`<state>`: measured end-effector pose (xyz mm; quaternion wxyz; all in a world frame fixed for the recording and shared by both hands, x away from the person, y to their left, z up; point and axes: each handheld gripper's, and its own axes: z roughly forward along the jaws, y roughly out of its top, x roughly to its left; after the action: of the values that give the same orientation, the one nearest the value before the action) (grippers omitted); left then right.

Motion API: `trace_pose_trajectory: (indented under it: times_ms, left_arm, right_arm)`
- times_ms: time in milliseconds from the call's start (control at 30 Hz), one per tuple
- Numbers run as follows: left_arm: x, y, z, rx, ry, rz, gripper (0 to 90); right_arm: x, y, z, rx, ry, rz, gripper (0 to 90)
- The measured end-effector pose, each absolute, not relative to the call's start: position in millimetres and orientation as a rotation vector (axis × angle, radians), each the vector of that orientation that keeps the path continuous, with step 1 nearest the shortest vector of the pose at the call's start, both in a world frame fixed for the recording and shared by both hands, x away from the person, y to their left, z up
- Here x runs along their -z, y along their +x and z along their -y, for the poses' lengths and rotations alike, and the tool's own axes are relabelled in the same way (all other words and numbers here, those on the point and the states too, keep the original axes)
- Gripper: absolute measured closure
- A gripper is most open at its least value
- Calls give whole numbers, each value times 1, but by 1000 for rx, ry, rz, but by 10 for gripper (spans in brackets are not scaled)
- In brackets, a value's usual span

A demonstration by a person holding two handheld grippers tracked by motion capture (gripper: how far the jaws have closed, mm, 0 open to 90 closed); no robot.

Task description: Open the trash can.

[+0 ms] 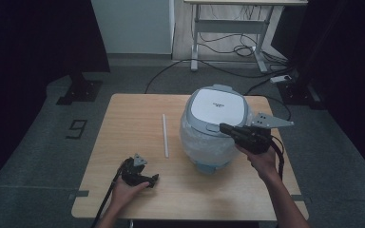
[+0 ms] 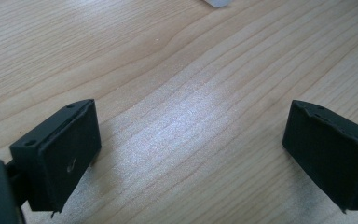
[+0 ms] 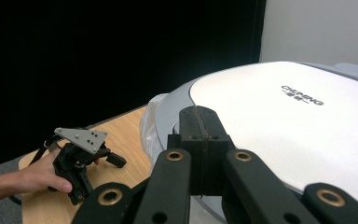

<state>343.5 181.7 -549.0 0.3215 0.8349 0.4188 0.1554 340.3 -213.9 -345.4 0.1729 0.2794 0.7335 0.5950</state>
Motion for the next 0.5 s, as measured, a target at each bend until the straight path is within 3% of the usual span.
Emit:
trace_pose_trajectory:
  times_ms: [500]
  left_arm:
    - [549,344,-182,-408,2193,-1100,35]
  right_arm:
    - [351,352,200,-1659,817,-2117,900]
